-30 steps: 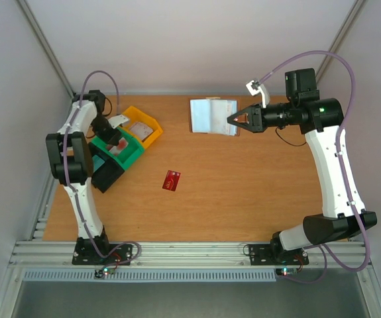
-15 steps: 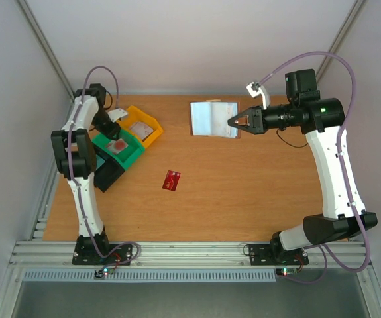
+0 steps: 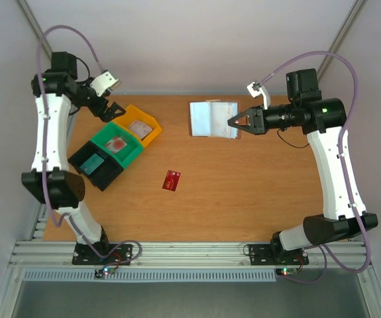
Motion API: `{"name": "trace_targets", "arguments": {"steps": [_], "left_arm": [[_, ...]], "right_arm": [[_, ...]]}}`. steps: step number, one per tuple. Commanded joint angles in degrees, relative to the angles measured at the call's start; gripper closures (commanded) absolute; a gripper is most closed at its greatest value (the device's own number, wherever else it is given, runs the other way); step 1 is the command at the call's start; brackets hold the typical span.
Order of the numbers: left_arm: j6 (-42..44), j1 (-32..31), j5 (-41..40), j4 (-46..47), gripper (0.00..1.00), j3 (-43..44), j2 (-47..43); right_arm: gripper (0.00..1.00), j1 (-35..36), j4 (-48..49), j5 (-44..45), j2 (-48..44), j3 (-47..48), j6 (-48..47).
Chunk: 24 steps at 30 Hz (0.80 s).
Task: Take the credit cards out of the card holder
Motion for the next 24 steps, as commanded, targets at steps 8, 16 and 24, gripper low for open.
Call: {"name": "trace_targets", "arguments": {"steps": [8, 16, 24], "left_arm": [[-46.4, -19.9, 31.9, 48.0, 0.01, -30.7, -26.0], [-71.4, -29.5, 26.7, 71.6, 0.01, -43.0, -25.7], [-76.3, -34.0, 33.7, 84.4, 0.24, -42.2, -22.6]], "right_arm": [[0.97, 2.3, 3.9, -4.3, -1.4, 2.0, 2.0], [0.97, 5.4, 2.0, -7.2, -1.2, 2.2, 0.4], [0.98, 5.6, 0.8, -7.1, -1.8, 1.5, -0.7]]}}
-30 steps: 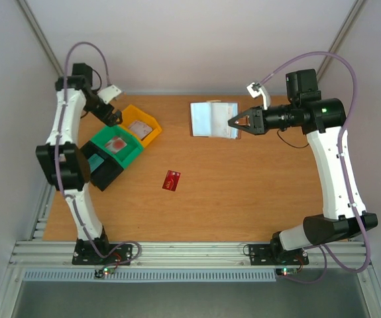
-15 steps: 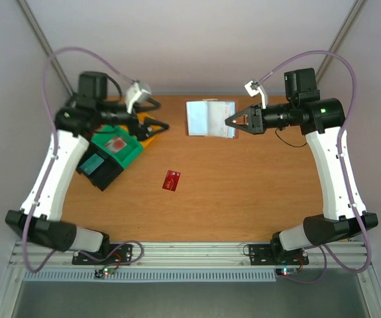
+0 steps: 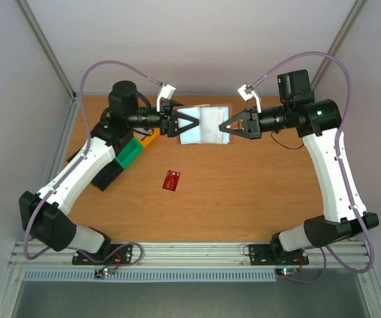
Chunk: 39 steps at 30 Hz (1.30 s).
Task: Take the credit cards out of the card holder
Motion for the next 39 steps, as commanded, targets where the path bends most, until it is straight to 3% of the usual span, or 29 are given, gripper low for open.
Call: {"name": "trace_targets", "arguments": {"steps": [1, 3, 4, 8, 13, 19, 24, 29, 36, 39], "left_arm": [[-4.9, -4.0, 6.4, 12.7, 0.47, 0.7, 0.8], [-4.6, -4.4, 5.6, 12.3, 0.94, -0.3, 0.3], [-4.2, -4.4, 4.4, 11.8, 0.99, -0.6, -0.1], [-1.8, -5.7, 2.6, 11.6, 1.00, 0.0, -0.4], [-1.0, -7.1, 1.5, 13.6, 1.00, 1.3, 0.1], [-1.0, -6.6, 1.0, 13.0, 1.00, 1.7, -0.3], [0.2, -6.1, 1.1, 12.9, 1.00, 0.9, -1.3], [2.0, -6.1, 0.9, 11.8, 1.00, 0.3, -2.2], [3.3, -6.1, 0.8, 11.5, 1.00, 0.0, -3.0], [3.5, -6.1, 0.5, 12.3, 1.00, -0.5, -3.1]], "right_arm": [[0.98, 0.4, -0.2, -0.9, -1.5, 1.3, -1.0], [0.98, 0.4, 1.6, 0.7, -2.1, 0.5, -0.2], [0.98, 0.4, 2.8, 1.6, -2.3, 0.1, 0.5], [0.94, 1.0, 13.4, 8.6, -3.5, -4.1, 6.8], [0.77, 2.9, 19.9, 14.4, -4.4, -6.3, 9.0], [0.53, 2.2, 17.3, 8.7, -5.0, -5.5, 5.6], [0.36, -4.5, 8.3, -0.7, -4.6, -4.0, 0.9], [0.38, -7.0, 5.8, -0.4, -4.5, -2.7, -0.2], [0.64, -7.0, 5.2, 2.5, -4.4, -3.6, 0.3], [0.67, -6.9, 6.0, 2.9, -5.1, -5.3, 1.3]]}}
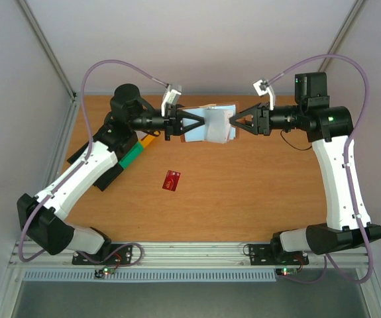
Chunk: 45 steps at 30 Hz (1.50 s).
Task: Take the credit cards out of the card holder
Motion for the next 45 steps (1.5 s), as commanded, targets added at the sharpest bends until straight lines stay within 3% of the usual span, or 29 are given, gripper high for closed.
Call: {"name": "trace_targets", "arguments": {"steps": [1, 5, 9, 14, 15, 16, 18, 19, 21, 23, 24, 26, 28, 31, 33, 38, 40, 45], "left_arm": [[1.3, 0.2, -0.2, 3.9, 1.00, -0.5, -1.9], [-0.1, -0.3, -0.7, 5.3, 1.00, -0.9, -1.3], [-0.8, -0.7, -1.9, 5.6, 1.00, -0.8, -0.7], [-0.9, -0.7, -4.5, 4.7, 1.00, -0.5, -0.2], [-0.4, -0.7, -5.9, 2.6, 1.00, -0.4, -0.1], [0.3, -0.6, -8.1, -0.4, 0.88, -0.1, -0.2], [2.7, -0.7, -17.3, -9.1, 0.45, 0.6, -0.5], [5.5, -0.7, -21.6, -13.2, 0.33, 1.2, -0.5], [10.0, -0.7, -30.8, -19.5, 0.25, 2.3, -0.4], [14.1, -0.7, -36.2, -22.5, 0.26, 2.8, -0.4], [15.9, -0.7, -36.5, -23.1, 0.28, 2.8, -0.4], [17.5, -0.7, -33.6, -23.2, 0.33, 2.7, -0.7], [16.2, -1.0, -29.7, -21.8, 0.40, 2.3, -0.8], [14.5, -2.4, -26.4, -20.5, 0.58, 2.0, -0.8], [14.3, -4.0, -22.4, -19.7, 0.64, 2.4, -0.8], [6.8, -5.8, -12.6, -12.0, 0.65, -0.3, -0.9], [3.1, -5.8, -13.0, -10.4, 0.65, -1.4, -0.9], [4.6, -5.8, -18.5, -15.6, 0.71, 1.0, 0.1]], "right_arm": [[0.66, 0.1, 0.3, 0.3, -1.3, -1.7, 1.2], [0.63, 1.6, 5.6, -1.4, -2.4, -4.3, 4.5], [0.70, 3.7, 9.2, -1.9, -2.5, -5.3, 7.2], [0.98, 5.9, 9.7, -2.1, -1.7, -5.1, 8.1], [0.99, 5.9, 9.7, -0.4, -1.9, -4.9, 8.7], [0.99, 5.8, 9.6, 2.8, -2.0, -4.6, 9.2], [0.99, 4.8, 6.6, 10.7, -1.1, -2.4, 9.9], [0.99, 4.2, 3.9, 17.4, 0.3, -0.8, 10.7], [0.99, 4.1, -4.6, 40.8, 5.3, 4.4, 12.7], [0.99, 4.6, -16.3, 62.8, 12.8, 9.6, 15.9], [0.99, 5.2, -19.6, 70.3, 15.8, 11.3, 16.6], [0.99, 6.6, -23.0, 76.0, 19.2, 14.0, 16.9], [0.99, 8.1, -22.4, 72.7, 19.7, 14.9, 16.2], [0.99, 8.3, -16.0, 56.9, 16.9, 13.1, 14.8], [0.99, 8.4, -12.0, 46.5, 15.1, 11.1, 13.8], [0.99, 8.3, -2.4, 26.7, 10.7, 5.2, 10.2], [0.99, 8.2, 0.4, 20.3, 9.3, 3.1, 8.9], [0.99, 8.2, 5.3, 7.3, 6.0, 0.9, 6.7]]}}
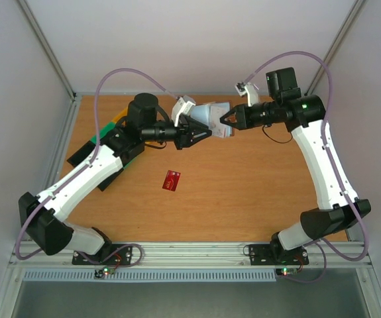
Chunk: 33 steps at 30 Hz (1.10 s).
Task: Take the credit cards out of the card holder
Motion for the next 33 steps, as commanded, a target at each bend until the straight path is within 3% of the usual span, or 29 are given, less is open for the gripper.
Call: {"name": "trace_targets", "arguments": {"steps": [1, 5, 13, 21, 27, 31, 33], "left_arm": [[-1.4, 0.1, -2.1, 0.4, 0.72, 1.3, 0.3], [-3.0, 0.2, -4.0, -0.2, 0.77, 1.1, -0.2], [-2.4, 2.1, 0.5, 0.8, 0.77, -0.2, -2.6], [-3.9, 5.0, 4.8, 4.0, 0.75, 0.6, -2.1], [-3.5, 3.3, 11.6, 9.2, 0.73, 0.6, -1.4], [-4.1, 2.9, 12.2, 10.0, 0.95, 0.8, -1.3], [-3.3, 2.9, 12.0, 9.7, 1.00, 0.7, -1.7]], "right_arm": [[0.99, 0.3, 8.4, -17.1, -3.2, -2.5, -3.7], [0.99, 0.3, 8.1, -21.8, -5.4, -3.8, -7.6], [0.98, 0.3, 0.4, -24.2, -6.0, -2.1, -15.2], [0.98, 0.3, -2.8, -27.2, -4.6, 2.0, -17.1], [0.98, 0.3, -1.1, -28.1, -4.6, 2.0, -15.7], [0.97, 0.3, -1.3, -27.4, -4.2, 1.9, -15.9], [0.98, 0.3, -1.4, -27.0, -4.2, 1.8, -16.0]]}}
